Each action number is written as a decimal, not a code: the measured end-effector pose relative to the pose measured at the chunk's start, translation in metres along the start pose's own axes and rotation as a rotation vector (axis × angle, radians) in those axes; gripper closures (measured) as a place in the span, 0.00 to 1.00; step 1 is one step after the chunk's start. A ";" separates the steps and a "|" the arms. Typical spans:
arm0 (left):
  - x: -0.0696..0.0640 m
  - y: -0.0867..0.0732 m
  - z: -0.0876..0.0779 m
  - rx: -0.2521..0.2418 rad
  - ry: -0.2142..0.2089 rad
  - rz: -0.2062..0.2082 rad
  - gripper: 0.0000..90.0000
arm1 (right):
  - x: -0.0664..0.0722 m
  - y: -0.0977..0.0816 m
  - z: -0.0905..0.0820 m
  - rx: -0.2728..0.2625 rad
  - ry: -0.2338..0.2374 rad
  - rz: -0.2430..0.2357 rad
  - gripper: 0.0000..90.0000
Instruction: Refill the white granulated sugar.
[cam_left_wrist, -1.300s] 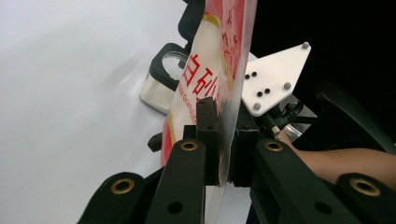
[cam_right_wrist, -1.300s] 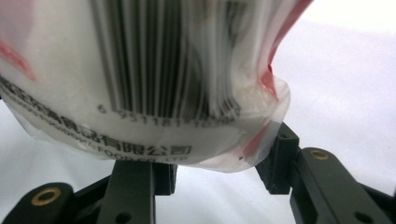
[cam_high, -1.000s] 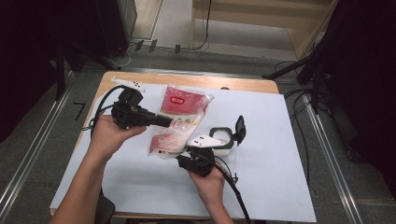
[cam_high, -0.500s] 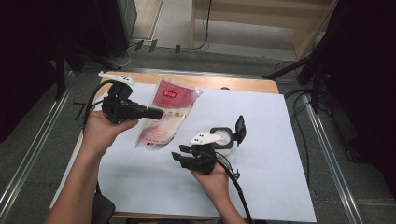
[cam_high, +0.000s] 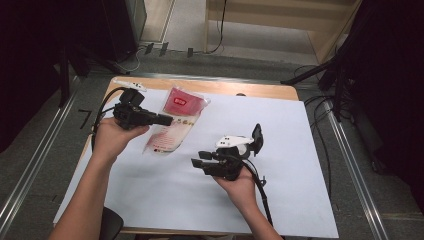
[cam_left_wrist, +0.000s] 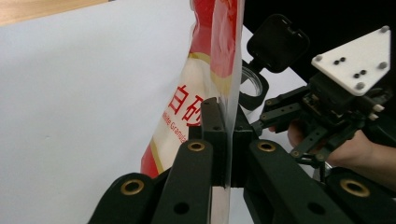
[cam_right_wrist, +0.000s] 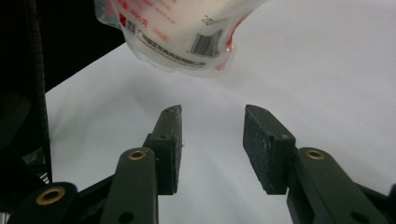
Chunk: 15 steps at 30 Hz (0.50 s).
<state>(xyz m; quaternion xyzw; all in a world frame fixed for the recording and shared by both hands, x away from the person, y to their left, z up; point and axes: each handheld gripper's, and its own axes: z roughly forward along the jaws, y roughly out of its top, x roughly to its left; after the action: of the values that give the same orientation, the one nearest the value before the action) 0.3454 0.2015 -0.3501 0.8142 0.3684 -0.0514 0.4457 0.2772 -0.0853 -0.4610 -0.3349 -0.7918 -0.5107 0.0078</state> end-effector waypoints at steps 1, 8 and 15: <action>0.002 0.000 0.001 -0.001 -0.004 0.003 1.00 | 0.000 0.001 -0.001 0.002 0.000 -0.009 0.64; 0.011 0.004 0.012 -0.010 -0.007 0.003 1.00 | -0.004 0.007 -0.011 0.010 0.047 -0.068 0.63; 0.018 0.011 0.031 0.012 0.006 0.027 1.00 | -0.008 0.008 -0.033 0.015 0.079 -0.139 0.62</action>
<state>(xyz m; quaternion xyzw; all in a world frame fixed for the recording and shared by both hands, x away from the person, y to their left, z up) 0.3734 0.1843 -0.3688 0.8220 0.3583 -0.0450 0.4404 0.2769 -0.1141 -0.4417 -0.2587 -0.8160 -0.5168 0.0059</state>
